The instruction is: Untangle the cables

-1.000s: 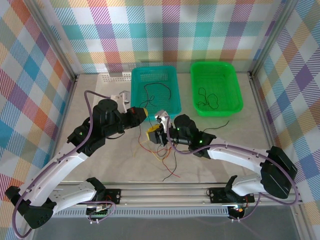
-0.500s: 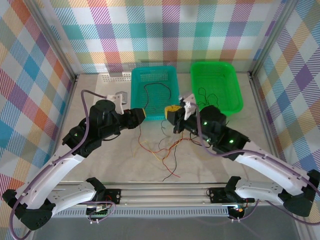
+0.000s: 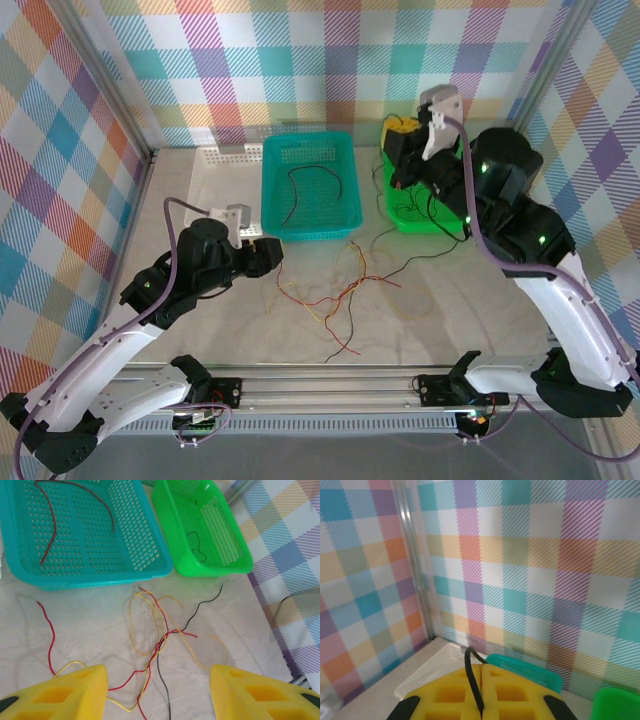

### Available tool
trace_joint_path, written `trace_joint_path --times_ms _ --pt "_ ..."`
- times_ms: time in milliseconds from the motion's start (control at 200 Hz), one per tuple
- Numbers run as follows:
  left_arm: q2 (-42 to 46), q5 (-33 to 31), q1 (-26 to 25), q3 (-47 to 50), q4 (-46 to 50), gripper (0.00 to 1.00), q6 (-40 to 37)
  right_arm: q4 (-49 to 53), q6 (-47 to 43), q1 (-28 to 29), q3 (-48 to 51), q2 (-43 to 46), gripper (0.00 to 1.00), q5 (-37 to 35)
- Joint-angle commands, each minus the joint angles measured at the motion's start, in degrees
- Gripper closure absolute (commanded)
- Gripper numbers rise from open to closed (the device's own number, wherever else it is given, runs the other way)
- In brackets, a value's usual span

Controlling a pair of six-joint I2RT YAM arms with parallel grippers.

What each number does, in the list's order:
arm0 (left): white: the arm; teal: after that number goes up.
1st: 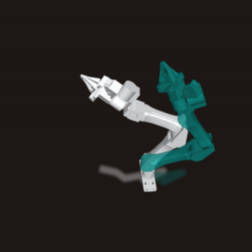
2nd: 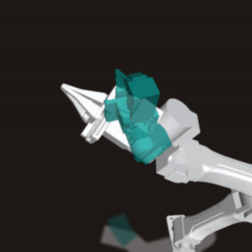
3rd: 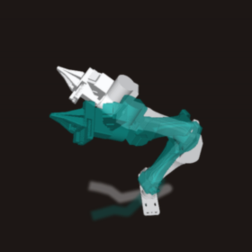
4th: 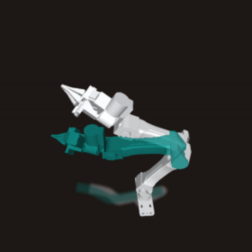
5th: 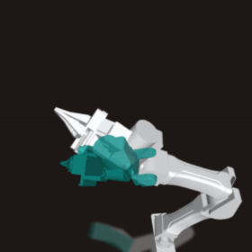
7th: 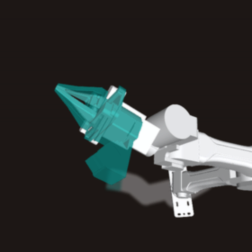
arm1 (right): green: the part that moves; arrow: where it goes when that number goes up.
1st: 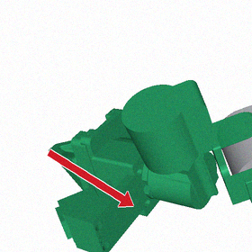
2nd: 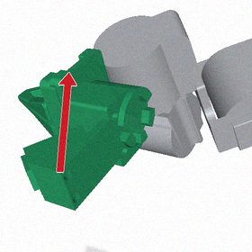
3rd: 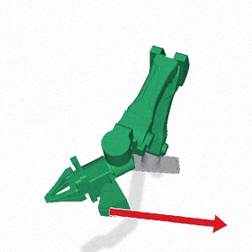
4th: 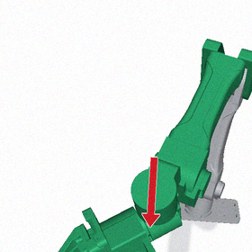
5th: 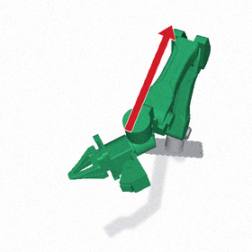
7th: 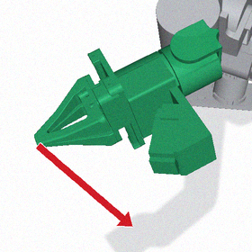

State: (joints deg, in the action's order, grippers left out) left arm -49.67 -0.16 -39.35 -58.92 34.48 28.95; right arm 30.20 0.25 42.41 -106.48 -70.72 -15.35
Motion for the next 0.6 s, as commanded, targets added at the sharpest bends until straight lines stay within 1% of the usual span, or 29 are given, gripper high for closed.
trace_joint_path --times_ms 0,180,270,360,595 --pt "1.5 -0.7 -0.4 1.8 0.8 0.45 -1.2 6.1 -2.8 -5.3 -6.2 -4.1 1.0 -0.3" --pt "3.8 -0.4 -0.5 4.9 1.1 0.44 -0.9 12.5 -3.4 -14.8 -17.8 -13.6 1.0 0.1" --pt "5.0 -0.8 -0.4 6.7 1.5 0.44 -0.7 11.1 -3.9 -18.3 -18.2 -16.3 1.0 -2.7" --pt "6.1 -0.9 -0.5 8.1 2.2 0.44 -0.3 11.2 -1.1 -22.2 -19.4 -19.1 1.0 -2.7" --pt "9.1 -1.2 -0.4 12.7 3.4 0.44 0.8 11.7 1.1 -26.4 -23.8 -26.4 1.0 -2.7"
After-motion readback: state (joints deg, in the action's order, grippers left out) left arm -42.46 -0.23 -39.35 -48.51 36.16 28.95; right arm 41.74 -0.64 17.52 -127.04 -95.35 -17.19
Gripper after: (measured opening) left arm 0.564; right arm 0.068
